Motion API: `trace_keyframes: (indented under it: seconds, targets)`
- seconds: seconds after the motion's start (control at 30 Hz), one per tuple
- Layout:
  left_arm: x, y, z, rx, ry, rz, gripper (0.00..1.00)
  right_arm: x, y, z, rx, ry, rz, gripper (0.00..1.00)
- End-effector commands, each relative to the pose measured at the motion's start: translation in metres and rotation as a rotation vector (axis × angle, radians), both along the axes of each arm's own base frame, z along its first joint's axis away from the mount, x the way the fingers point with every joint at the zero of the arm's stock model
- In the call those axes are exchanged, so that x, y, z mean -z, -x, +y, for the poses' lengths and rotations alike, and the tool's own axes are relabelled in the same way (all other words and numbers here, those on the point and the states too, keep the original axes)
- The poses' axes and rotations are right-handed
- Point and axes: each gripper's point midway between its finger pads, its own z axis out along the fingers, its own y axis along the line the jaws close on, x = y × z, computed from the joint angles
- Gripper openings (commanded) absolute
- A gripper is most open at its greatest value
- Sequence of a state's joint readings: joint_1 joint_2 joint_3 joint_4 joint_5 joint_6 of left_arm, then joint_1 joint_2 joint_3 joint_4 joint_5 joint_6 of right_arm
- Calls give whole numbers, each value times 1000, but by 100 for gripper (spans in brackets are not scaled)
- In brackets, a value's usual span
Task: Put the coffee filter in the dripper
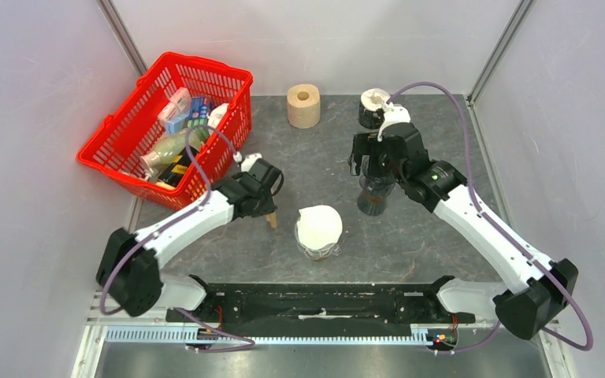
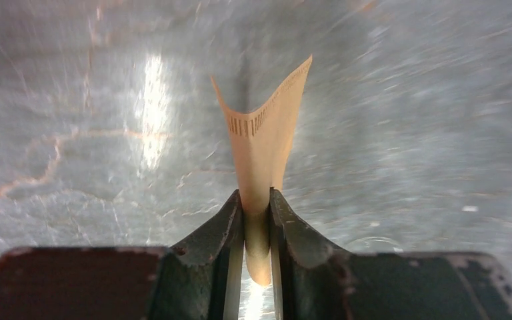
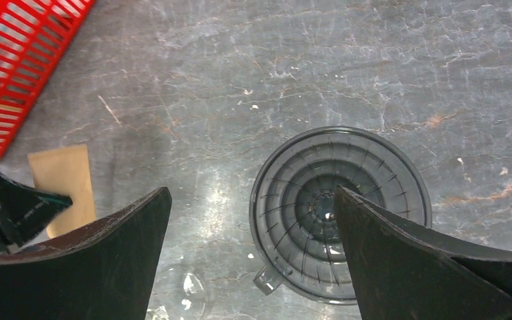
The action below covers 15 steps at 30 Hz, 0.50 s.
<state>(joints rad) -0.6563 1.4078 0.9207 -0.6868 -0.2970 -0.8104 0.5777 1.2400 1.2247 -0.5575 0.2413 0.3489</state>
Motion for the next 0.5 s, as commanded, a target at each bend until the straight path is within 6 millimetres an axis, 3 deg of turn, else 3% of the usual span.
trace_keyframes:
  seconds: [0.0, 0.1, 0.23, 0.33, 0.47]
  targets:
    - [-88, -38, -3, 45, 51, -297, 25, -33, 3, 10, -28, -143, -103, 99]
    - [-130, -44, -20, 122, 160, -418, 25, -47, 11, 28, -122, -228, -135, 99]
    - [-198, -42, -60, 349, 361, -622, 25, -75, 30, 54, -299, -326, -160, 99]
    - [-250, -29, -83, 549, 470, -779, 26, -93, 47, 69, -426, -384, -176, 99]
    - [-286, -7, -109, 773, 578, -877, 27, -116, 71, 82, -580, -448, -227, 99]
